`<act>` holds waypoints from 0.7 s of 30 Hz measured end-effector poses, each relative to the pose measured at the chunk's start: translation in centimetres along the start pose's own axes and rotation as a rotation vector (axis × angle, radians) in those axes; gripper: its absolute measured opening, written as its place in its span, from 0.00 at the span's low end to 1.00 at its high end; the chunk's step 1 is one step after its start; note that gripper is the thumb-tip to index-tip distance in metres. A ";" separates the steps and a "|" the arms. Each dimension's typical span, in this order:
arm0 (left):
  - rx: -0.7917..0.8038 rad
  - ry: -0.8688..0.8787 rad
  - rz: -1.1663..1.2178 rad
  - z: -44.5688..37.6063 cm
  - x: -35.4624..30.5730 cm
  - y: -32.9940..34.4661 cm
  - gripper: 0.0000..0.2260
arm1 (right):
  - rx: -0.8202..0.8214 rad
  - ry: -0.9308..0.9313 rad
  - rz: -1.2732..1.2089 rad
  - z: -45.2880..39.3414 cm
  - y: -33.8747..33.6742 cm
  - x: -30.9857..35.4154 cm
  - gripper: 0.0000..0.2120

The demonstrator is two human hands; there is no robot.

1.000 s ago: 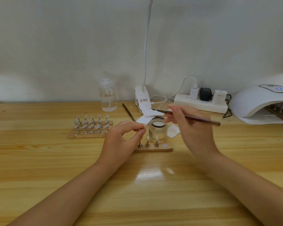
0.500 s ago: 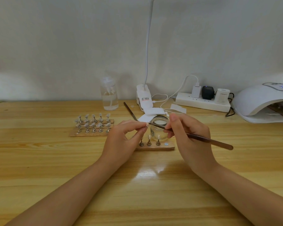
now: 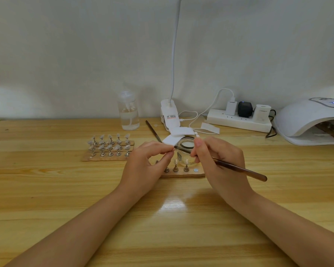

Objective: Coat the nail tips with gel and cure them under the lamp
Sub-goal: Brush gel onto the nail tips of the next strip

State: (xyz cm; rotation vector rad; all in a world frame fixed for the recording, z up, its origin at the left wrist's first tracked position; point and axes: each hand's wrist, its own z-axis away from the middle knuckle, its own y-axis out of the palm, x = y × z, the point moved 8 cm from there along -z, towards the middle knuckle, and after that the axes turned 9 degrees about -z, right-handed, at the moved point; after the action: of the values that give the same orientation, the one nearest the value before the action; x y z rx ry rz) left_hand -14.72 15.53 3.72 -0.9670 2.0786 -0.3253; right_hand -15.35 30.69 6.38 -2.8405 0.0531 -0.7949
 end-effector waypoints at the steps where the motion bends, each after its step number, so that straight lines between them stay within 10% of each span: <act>1: 0.002 -0.004 0.003 0.0 0.0 0.0 0.07 | 0.002 0.001 0.001 0.0 0.0 0.0 0.16; 21: -0.005 0.016 -0.012 0.0 -0.2 -0.1 0.07 | -0.046 0.082 -0.077 0.0 0.0 -0.4 0.14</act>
State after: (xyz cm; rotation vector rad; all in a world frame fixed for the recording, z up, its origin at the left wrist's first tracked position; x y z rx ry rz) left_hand -14.60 15.60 3.90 -0.9835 2.0891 -0.3355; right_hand -15.68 30.77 6.16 -2.8668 -0.0272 -0.9378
